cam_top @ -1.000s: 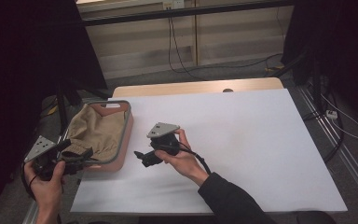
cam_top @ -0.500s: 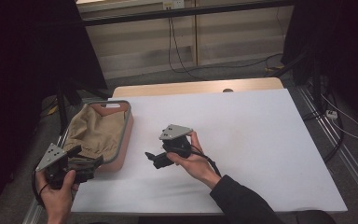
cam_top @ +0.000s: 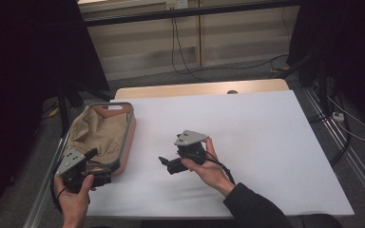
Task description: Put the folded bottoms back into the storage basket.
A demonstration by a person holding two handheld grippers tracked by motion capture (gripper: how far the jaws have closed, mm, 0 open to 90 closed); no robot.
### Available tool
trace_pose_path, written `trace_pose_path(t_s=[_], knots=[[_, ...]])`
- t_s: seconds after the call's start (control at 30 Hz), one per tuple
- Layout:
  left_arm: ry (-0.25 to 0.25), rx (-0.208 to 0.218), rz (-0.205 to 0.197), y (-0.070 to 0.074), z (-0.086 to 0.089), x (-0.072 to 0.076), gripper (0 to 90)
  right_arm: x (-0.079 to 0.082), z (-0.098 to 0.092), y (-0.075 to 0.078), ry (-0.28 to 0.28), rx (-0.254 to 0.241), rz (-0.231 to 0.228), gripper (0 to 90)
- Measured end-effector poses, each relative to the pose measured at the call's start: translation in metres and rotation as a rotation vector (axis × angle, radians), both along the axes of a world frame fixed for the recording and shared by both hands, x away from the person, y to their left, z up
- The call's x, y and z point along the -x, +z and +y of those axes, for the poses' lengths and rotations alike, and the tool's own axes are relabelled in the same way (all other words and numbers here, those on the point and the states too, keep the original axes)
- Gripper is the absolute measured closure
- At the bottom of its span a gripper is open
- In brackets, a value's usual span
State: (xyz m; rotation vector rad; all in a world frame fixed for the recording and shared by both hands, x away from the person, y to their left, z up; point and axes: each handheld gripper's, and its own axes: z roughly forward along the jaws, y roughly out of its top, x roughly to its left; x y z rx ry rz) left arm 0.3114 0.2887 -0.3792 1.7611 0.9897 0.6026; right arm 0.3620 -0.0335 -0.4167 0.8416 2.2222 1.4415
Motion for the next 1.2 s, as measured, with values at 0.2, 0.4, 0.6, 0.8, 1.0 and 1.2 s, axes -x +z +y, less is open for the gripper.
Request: trace_pose_path(t_s=[0.2, 0.4, 0.6, 0.8, 1.0, 1.2], knots=[[-0.06, -0.017, 0.009, -0.006, -0.018, -0.003, 5.2, 0.004, -0.011, -0.001, -0.007, 0.015, 0.005, 3.4], [-0.085, -0.025, 0.021, -0.009, -0.035, -0.006, 5.3, 0.011, -0.02, 0.0, -0.027, 0.029, -0.007, 2.8], [-0.145, -0.051, -0.002, -0.01, -0.055, -0.009, 5.3, 0.014, -0.039, -0.001, -0.069, 0.046, -0.014, 2.9], [-0.158, -0.075, 0.01, -0.014, -0.077, -0.015, 5.2, 0.017, -0.057, -0.004, -0.1, 0.056, -0.006, 2.9], [-0.22, -0.063, 0.054, -0.028, -0.096, -0.02, 5.2, 0.02, -0.074, -0.005, -0.125, 0.067, -0.003, 3.0], [-0.225, -0.058, 0.045, -0.037, -0.101, -0.02, 5.2, 0.023, -0.099, -0.008, -0.183, 0.059, 0.007, 3.3]])
